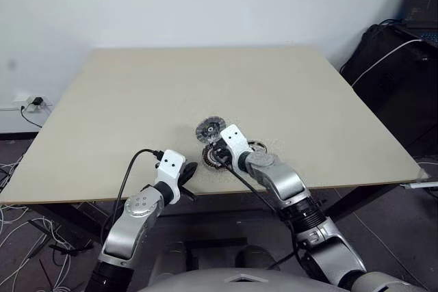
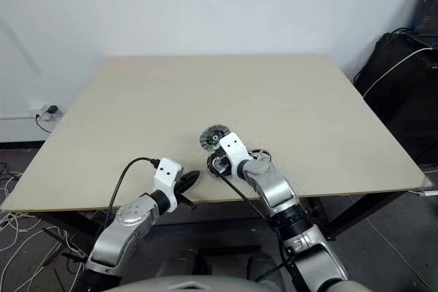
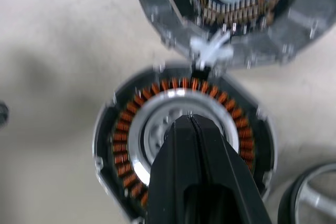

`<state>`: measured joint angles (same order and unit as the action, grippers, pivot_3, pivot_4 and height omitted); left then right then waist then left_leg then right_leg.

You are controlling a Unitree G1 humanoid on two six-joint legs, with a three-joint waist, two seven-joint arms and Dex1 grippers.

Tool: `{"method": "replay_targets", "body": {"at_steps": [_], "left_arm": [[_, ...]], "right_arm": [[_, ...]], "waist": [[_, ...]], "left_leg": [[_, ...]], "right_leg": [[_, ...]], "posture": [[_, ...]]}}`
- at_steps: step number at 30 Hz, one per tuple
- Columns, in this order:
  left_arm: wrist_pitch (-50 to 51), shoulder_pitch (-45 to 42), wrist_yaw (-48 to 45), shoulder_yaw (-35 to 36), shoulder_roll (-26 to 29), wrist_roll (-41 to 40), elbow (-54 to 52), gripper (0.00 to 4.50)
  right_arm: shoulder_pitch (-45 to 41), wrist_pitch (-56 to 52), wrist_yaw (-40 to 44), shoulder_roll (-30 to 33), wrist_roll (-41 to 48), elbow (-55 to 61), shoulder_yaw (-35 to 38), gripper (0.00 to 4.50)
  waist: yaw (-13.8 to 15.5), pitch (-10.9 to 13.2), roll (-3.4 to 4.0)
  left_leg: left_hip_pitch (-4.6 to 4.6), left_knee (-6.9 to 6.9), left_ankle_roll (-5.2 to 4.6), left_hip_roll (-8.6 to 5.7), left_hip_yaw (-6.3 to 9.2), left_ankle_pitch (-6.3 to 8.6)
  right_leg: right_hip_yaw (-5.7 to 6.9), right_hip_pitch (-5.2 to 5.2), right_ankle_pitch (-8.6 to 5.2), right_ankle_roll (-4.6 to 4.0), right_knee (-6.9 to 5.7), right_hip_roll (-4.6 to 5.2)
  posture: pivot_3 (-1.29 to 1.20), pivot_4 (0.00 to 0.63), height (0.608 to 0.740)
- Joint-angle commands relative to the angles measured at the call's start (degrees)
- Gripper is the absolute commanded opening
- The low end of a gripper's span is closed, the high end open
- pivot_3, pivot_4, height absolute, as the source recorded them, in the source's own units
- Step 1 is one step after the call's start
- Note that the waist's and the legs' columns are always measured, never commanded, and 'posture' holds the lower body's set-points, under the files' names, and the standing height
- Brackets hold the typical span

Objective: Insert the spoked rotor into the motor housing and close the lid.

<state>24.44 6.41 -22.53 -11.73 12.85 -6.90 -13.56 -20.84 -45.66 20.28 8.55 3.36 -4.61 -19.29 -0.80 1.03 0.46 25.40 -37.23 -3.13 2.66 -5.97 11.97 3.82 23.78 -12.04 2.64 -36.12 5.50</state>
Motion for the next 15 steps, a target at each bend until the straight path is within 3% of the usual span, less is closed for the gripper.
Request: {"method": "replay_targets", "body": {"at_steps": [1,15], "left_arm": [[-1.1,-0.5,0.2,0.2,-0.1,-0.1,-1.8,0.0],[-1.2,-0.8,0.1,0.3,-0.1,0.0,-1.0,0.0]], "right_arm": [[-0.2,0.0,0.3,0.1,-0.1,3.1,0.6,0.03],[1.8,-1.2,0.9,2.2,0.3,6.7,1.5,0.03]], "waist": [[0.0,0.0,0.0],[0.0,0.0,0.01]], "left_leg": [[0.0,0.0,0.0,0.0,0.0,0.0],[0.02,0.03,0.0,0.01,0.01,0.0]], "right_leg": [[0.0,0.0,0.0,0.0,0.0,0.0],[0.0,0.02,-0.02,0.03,0.03,0.01]], "posture": [[0.0,0.0,0.74],[0.0,0.0,0.74]]}}
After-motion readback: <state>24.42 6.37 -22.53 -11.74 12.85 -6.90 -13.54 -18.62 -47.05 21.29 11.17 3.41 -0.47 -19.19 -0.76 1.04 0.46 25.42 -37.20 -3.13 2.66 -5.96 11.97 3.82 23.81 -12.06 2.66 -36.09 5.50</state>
